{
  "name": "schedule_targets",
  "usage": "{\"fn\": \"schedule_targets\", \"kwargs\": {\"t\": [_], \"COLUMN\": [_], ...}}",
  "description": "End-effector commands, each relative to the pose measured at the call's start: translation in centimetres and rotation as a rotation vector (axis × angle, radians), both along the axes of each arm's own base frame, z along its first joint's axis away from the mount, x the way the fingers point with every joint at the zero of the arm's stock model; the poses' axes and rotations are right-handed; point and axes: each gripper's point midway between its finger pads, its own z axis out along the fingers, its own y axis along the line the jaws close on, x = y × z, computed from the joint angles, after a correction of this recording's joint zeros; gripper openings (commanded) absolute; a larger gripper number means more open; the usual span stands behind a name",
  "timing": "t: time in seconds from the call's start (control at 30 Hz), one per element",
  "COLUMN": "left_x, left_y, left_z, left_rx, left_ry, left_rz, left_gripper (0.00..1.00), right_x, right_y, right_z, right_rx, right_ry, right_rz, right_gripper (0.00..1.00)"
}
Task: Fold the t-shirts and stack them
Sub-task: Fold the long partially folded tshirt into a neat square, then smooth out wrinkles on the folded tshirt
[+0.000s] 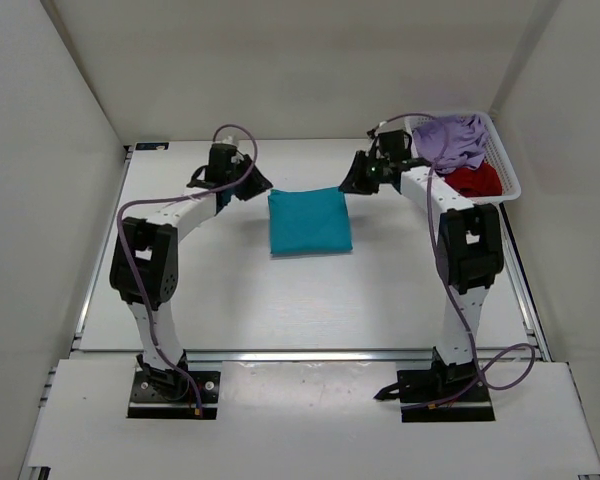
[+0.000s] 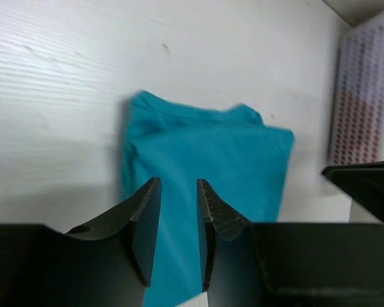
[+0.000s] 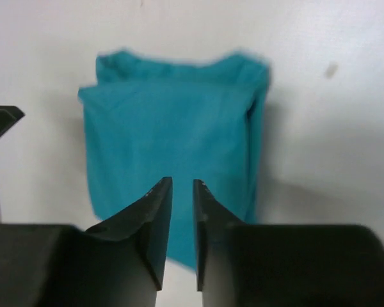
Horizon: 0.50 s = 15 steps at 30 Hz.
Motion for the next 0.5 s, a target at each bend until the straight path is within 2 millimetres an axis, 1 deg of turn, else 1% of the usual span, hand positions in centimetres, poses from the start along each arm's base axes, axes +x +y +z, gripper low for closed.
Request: {"fn": "schedule_targets", "kwargs": {"t": [0.0, 0.03, 0.07, 0.1, 0.13, 0.17, 0.2, 0.23, 0.27, 0.3, 0.33, 0.37, 0.4, 0.43, 0.47], "left_x": [-4.6, -6.1, -7.2, -7.8, -8.8, -9.6, -9.8, -10.6, -11.5, -12.4, -12.8, -14.0, -14.2, -15.5, -16.4], "left_y": [-6.9, -8.3, -8.8, -9.3, -9.6, -9.3, -9.0, -8.5, -7.7, -6.9, -6.5, -6.1, -5.7, -5.2, -4.7], "left_z": [2.8, 1.6, -0.1, -0.8, -1.9, -3.7, -4.4, -6.1, -7.4, -8.5, -8.9, -9.7, -9.4, -10.5, -10.8], "left_rx": [-0.068, -0.078, -0.083, -0.088, -0.094, -0.09, -0.086, -0.071, -0.07, -0.072, -0.088, -0.091, -0.094, -0.084, -0.083], "left_ry": [-0.084, -0.081, -0.057, -0.043, -0.026, 0.01, 0.021, 0.047, 0.07, 0.094, 0.106, 0.118, 0.11, 0.139, 0.139], "left_rz": [-0.151, -0.182, -0.197, -0.201, -0.209, -0.206, -0.196, -0.189, -0.174, -0.16, -0.148, -0.154, -0.148, -0.139, -0.145], "left_gripper": [0.39, 0.39, 0.38, 0.37, 0.36, 0.35, 0.34, 0.33, 0.32, 0.33, 0.33, 0.32, 0.32, 0.31, 0.32], "right_x": [-3.8, -5.2, -7.0, -7.8, -8.4, -9.2, -10.4, -10.0, -10.8, -11.9, -12.0, -12.7, -13.6, -14.1, -15.0], "right_y": [2.5, 3.2, 3.4, 3.4, 3.6, 3.1, 3.1, 2.4, 2.0, 1.9, 1.7, 1.4, 1.1, 1.2, 1.1], "right_z": [1.5, 0.4, -1.8, -2.7, -3.7, -5.0, -6.7, -7.3, -8.3, -9.2, -9.5, -10.2, -10.8, -11.0, -11.4], "right_rx": [0.029, 0.063, 0.072, 0.093, 0.093, 0.086, 0.087, 0.09, 0.086, 0.103, 0.118, 0.123, 0.116, 0.116, 0.111], "right_ry": [-0.054, -0.046, 0.007, 0.021, 0.046, 0.077, 0.114, 0.116, 0.14, 0.165, 0.158, 0.175, 0.195, 0.201, 0.218], "right_rz": [0.039, 0.05, 0.054, 0.063, 0.063, 0.06, 0.064, 0.046, 0.033, 0.04, 0.038, 0.029, 0.027, 0.033, 0.04], "right_gripper": [0.15, 0.12, 0.05, 0.02, 0.0, 0.0, 0.0, 0.0, 0.0, 0.0, 0.0, 0.0, 0.0, 0.0, 0.0]}}
